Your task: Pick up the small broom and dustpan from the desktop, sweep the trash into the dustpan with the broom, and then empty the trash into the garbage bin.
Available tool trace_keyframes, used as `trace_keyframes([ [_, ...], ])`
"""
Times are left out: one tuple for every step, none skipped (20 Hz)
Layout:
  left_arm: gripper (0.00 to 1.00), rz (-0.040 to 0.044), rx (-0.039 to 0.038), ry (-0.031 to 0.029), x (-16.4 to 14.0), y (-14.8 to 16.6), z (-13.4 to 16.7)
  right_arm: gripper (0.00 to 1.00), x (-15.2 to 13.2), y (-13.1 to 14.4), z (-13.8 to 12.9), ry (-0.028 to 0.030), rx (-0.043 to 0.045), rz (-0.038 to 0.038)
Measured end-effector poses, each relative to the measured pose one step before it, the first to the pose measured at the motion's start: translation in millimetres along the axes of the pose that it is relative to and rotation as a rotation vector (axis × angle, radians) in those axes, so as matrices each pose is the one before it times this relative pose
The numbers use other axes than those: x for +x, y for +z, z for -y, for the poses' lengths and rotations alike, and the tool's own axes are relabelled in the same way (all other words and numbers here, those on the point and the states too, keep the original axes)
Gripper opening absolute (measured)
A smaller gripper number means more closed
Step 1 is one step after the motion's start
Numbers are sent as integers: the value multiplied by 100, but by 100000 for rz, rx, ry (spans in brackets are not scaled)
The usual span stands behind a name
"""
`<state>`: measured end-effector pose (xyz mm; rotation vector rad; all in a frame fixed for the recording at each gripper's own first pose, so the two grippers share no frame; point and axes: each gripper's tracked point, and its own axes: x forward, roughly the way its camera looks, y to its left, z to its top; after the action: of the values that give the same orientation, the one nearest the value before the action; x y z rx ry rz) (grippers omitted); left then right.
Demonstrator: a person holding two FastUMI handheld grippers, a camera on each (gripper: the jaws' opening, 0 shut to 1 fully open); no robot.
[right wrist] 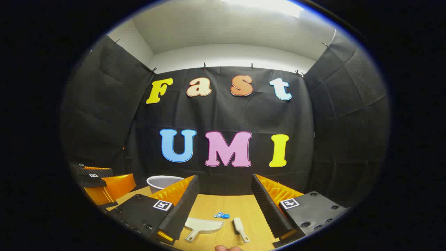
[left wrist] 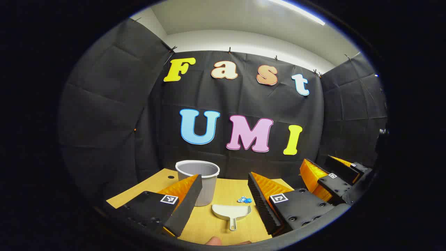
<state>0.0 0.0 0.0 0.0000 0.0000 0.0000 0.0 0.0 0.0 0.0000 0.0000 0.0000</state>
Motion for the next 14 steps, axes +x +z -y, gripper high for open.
trace_keyframes([
  [78,108,227,172,54,-7,-154,96,138,60,263,-1213,393,195],
  [78,290,81,3,50,-150,-25,96,-46,-90,412,-1620,999,-59],
  [78,-456,1018,134,135,-202,8,96,50,-163,669,-2466,1848,-331],
  [78,-1396,2136,739,254,-846,-16,96,47,-353,642,-2085,1669,-1152],
  [77,-1031,1335,172,88,-470,88,96,-54,-472,470,-1510,751,-1510],
  [78,-340,-348,-1133,-82,-196,365,96,-71,-462,482,-1228,-248,-1472],
  [80,176,-1305,-2024,-50,103,604,96,-37,-178,562,-1207,-749,-725],
  [78,104,-622,-1878,120,-24,600,96,-67,-76,289,-656,-476,-196],
  [78,-38,654,-582,117,-9,255,96,-159,-121,93,-123,-350,6],
  [80,113,1239,-14,102,-197,83,96,-176,-135,80,-30,-700,53],
  [78,261,1116,7,115,43,152,96,-87,-209,39,171,-844,-238],
  [78,455,579,-453,99,94,219,96,-81,-183,-143,593,-704,-335],
  [78,42,15,-696,109,-8,330,96,-98,-103,-175,675,-626,-139],
  [80,-351,-253,-592,-3,-276,141,96,-226,34,-151,491,-588,317],
])
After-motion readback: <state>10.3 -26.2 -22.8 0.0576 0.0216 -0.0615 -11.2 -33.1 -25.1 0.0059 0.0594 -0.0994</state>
